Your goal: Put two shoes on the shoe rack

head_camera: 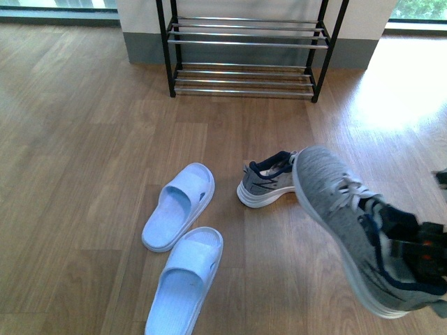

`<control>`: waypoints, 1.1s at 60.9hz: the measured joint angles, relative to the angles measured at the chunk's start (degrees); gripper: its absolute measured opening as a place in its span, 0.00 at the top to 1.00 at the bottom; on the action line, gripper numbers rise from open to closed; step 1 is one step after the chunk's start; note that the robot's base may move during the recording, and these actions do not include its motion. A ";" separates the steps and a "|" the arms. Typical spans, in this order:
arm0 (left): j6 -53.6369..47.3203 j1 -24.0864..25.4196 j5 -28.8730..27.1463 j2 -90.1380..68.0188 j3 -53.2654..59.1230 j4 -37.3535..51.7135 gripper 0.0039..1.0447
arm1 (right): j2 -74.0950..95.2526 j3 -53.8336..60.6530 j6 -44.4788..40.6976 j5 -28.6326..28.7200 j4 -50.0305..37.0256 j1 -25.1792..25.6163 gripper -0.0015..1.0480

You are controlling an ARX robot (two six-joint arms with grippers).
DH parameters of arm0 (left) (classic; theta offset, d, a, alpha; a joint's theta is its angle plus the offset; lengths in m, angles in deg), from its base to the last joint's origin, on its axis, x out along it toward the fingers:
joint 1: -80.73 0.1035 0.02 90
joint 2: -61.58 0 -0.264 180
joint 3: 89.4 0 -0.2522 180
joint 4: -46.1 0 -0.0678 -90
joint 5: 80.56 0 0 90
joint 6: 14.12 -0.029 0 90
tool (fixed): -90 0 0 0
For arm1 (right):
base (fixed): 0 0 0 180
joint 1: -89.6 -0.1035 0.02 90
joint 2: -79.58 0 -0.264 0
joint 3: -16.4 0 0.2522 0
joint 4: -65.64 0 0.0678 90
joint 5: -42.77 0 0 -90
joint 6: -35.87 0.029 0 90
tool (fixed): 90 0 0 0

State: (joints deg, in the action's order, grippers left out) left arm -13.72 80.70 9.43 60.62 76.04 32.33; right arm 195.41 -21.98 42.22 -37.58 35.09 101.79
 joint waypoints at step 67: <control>0.00 0.00 -0.11 0.00 0.00 -0.02 0.09 | -54.01 13.00 1.68 6.21 21.68 11.47 0.99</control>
State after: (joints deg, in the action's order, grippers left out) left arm -13.72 80.70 9.32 60.62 76.04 32.31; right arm 141.40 -8.97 43.90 -31.38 56.77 113.26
